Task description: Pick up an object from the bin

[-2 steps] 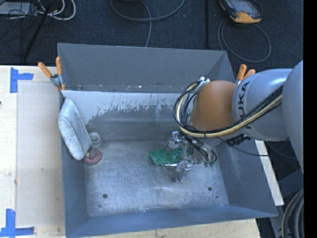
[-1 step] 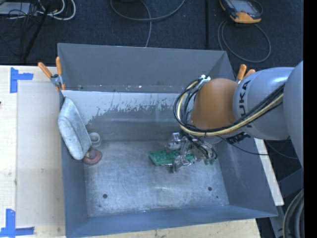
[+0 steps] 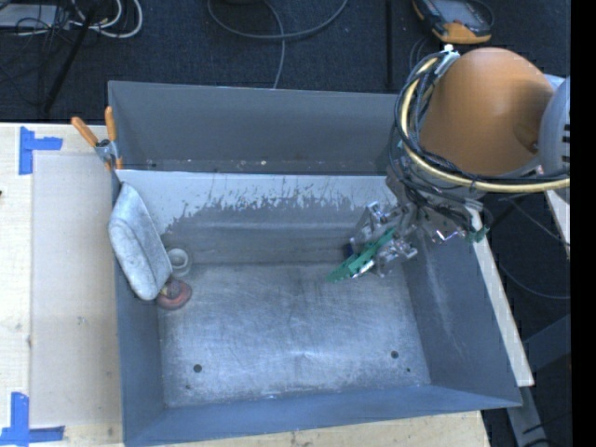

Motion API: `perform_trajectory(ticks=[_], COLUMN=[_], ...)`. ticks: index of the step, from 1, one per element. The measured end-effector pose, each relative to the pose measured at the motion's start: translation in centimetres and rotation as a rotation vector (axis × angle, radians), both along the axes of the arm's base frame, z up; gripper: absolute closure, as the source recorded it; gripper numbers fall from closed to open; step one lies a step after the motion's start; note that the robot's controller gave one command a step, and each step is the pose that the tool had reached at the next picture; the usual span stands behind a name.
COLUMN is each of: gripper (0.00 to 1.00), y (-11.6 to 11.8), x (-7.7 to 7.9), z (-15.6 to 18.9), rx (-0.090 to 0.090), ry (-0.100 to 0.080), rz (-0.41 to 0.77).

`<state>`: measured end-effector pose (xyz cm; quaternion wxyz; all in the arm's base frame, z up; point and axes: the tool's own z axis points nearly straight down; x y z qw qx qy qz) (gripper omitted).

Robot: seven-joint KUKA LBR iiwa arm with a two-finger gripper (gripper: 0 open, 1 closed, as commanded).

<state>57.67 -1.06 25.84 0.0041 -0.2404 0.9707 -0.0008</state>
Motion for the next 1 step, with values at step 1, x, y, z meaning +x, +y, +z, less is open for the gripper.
perform_trajectory(ticks=[1], gripper=[1.00], y=[-5.03], x=[-1.67], z=[6.54], rx=[-0.003], ry=[0.000], rz=[-0.037])
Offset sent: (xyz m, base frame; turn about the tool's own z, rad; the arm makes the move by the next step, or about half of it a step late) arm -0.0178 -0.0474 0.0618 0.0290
